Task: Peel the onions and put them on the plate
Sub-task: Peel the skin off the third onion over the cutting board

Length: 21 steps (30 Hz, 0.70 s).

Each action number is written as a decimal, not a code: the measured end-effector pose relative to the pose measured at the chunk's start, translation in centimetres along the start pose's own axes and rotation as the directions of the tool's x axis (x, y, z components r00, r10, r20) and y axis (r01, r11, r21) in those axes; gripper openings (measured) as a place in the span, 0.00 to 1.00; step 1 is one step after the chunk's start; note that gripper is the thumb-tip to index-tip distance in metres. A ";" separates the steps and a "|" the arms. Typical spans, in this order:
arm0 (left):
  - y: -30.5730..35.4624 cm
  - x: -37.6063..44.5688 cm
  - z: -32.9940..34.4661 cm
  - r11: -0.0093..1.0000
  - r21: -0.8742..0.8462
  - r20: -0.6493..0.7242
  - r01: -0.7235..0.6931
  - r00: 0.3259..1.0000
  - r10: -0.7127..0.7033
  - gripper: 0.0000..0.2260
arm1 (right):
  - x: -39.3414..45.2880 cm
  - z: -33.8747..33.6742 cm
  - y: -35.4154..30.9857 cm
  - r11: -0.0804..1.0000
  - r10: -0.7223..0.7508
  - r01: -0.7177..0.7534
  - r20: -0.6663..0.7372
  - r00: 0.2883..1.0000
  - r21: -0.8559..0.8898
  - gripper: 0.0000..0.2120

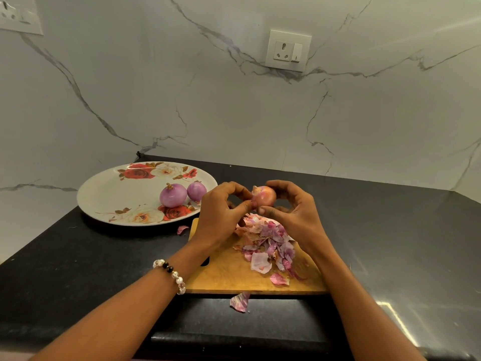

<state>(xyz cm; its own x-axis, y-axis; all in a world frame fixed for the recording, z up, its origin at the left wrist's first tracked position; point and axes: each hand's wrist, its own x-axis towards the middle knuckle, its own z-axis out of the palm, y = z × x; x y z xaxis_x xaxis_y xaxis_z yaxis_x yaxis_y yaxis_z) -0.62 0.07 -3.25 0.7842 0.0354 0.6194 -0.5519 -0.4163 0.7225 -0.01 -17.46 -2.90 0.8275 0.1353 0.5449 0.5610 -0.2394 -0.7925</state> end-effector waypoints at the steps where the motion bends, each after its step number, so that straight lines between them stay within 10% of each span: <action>1: 0.1 -0.1 0.0 1.000 -0.002 -0.020 0.008 1.000 -0.008 0.07 | 0.0 0.0 0.1 1.000 -0.003 0.003 0.002 1.000 -0.007 0.26; 21: 0.4 -0.4 0.1 0.996 -0.015 -0.099 0.089 0.991 -0.090 0.07 | 0.2 0.4 0.8 0.999 -0.006 0.006 0.028 1.000 -0.035 0.26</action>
<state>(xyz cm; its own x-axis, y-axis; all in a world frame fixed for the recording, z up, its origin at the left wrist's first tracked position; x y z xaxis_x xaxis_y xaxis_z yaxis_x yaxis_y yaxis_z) -1.14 -0.17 -3.29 0.7988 0.1622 0.5793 -0.4841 -0.3983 0.7791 0.64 -17.27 -3.49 0.8247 0.1631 0.5415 0.5652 -0.2724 -0.7787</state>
